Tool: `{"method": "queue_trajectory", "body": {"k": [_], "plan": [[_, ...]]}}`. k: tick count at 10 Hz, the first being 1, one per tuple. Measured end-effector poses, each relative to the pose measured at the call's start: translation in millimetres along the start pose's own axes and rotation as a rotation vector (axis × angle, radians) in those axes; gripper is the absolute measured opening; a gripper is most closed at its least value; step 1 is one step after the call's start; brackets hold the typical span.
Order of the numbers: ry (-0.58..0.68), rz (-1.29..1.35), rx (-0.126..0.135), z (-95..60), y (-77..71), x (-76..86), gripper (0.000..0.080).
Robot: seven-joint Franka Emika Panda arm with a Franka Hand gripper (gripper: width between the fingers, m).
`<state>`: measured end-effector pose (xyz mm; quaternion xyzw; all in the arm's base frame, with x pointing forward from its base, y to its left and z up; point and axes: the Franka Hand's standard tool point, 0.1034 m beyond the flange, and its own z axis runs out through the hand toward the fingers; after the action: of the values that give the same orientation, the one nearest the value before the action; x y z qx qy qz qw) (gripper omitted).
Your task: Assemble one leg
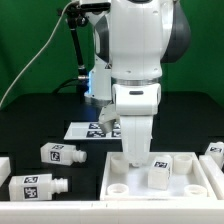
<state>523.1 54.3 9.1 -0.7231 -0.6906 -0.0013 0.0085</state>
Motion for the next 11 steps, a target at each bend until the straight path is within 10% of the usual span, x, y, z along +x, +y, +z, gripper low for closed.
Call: {"method": "queue_trajectory", "body": {"k": [3,5,8,11], "plan": [[-0.003,0.029,0.006,-8.1,1.8,8.5,0.0309],[0.001,0.095,-0.013,-38.2,14.1,32.0,0.0597],[0.026,0.266,-0.047,-52.1,27.0,77.5,0.0646],[0.025,0.31,-0.043,-50.7,26.2,75.0,0.0649]]}}
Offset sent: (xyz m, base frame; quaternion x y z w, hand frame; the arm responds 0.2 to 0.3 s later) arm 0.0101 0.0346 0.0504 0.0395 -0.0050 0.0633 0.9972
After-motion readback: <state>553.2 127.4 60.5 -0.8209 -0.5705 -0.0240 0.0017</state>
